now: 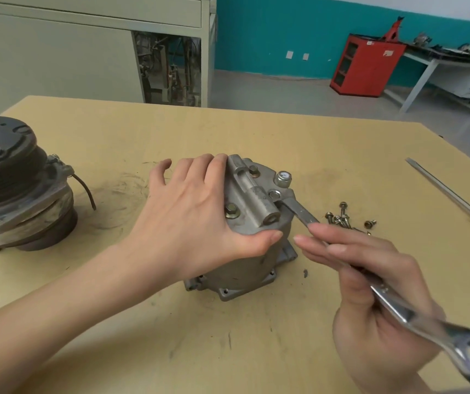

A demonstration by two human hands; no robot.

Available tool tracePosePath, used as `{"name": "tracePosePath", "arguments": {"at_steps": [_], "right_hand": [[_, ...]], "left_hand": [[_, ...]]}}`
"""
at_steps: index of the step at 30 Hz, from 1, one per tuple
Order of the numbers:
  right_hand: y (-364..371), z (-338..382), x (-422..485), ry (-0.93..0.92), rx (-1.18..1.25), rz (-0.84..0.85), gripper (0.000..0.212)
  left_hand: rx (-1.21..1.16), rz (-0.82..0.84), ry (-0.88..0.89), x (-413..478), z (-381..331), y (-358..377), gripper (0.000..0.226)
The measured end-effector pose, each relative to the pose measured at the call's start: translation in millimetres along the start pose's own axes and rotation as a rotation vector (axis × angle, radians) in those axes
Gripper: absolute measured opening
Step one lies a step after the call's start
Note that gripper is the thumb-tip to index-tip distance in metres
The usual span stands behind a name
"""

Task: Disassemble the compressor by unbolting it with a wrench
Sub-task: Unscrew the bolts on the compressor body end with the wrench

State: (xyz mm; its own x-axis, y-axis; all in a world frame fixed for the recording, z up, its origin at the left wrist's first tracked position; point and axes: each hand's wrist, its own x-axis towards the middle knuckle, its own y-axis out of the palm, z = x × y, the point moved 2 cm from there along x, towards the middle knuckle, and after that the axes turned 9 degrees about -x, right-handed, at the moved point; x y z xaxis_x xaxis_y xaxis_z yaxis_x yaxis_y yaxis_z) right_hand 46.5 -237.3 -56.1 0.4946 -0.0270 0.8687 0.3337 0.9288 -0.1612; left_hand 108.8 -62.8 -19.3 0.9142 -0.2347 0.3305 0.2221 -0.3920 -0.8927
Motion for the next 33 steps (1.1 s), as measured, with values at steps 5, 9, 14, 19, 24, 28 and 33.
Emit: {"name": "tracePosePath", "arguments": {"at_steps": [5, 9, 14, 19, 24, 28, 33], "right_hand": [[-8, -25, 11, 0.424, 0.344, -0.140, 0.021], [-16, -76, 58, 0.777, 0.506, 0.067, 0.018], [29, -131, 123, 0.905, 0.443, 0.710, 0.013], [89, -119, 147, 0.754, 0.272, 1.116, 0.028], [114, -96, 152, 0.773, 0.336, 1.162, 0.030], [108, -92, 154, 0.920, 0.471, 1.061, 0.029], [91, -96, 147, 1.101, 0.629, 0.852, 0.027]], "left_hand": [[-0.007, 0.002, 0.001, 1, 1, 0, 0.118], [0.003, 0.002, -0.009, 2, 2, 0, 0.118], [0.014, 0.002, 0.002, 2, 1, -2, 0.118], [0.016, 0.001, -0.005, 2, 0, -2, 0.118], [0.031, 0.017, -0.011, 2, 1, -1, 0.119], [0.035, 0.006, -0.003, 2, 1, -1, 0.116], [0.041, -0.002, 0.004, 2, 0, 0, 0.116]]}}
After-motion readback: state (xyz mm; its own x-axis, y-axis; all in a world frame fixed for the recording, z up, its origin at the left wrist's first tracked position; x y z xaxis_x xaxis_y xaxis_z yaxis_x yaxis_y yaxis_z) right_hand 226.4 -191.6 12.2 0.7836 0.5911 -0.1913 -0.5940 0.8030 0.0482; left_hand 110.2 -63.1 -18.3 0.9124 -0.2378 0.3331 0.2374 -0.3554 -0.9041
